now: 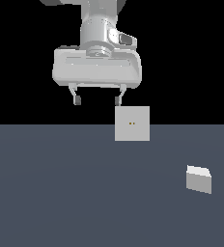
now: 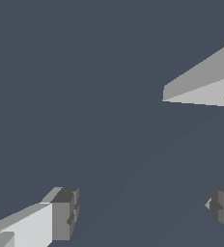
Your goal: Plug the charger into the wall socket.
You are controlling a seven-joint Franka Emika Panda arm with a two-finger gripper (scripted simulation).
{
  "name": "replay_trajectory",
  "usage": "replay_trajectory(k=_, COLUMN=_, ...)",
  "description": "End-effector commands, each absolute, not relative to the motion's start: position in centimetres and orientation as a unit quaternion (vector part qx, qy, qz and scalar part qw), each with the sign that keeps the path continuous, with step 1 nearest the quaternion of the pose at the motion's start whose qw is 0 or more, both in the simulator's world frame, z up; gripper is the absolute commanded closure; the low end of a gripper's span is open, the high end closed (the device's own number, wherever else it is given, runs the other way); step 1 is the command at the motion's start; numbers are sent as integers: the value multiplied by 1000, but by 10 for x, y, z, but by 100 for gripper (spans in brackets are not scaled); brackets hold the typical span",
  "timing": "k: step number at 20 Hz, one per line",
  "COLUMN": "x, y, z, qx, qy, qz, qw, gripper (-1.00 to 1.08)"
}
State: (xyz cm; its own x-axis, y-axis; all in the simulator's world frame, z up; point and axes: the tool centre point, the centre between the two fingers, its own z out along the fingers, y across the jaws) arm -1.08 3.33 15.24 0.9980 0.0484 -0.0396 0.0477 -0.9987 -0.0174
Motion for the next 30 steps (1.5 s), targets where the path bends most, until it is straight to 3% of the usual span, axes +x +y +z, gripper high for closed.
replay_trajectory(k=1, x=-11, y=33, z=152, qx=-999, qy=-24, qz=20, qw=8, gripper=-92)
replay_trajectory(k=11, x=-17, y=7, z=140, qx=-1000, qy=18, qz=9, qw=5, gripper=-92)
replay_trajectory(k=30, x=-84, y=-120, z=76, qx=-970, qy=239, qz=-46, qw=-14, gripper=-92)
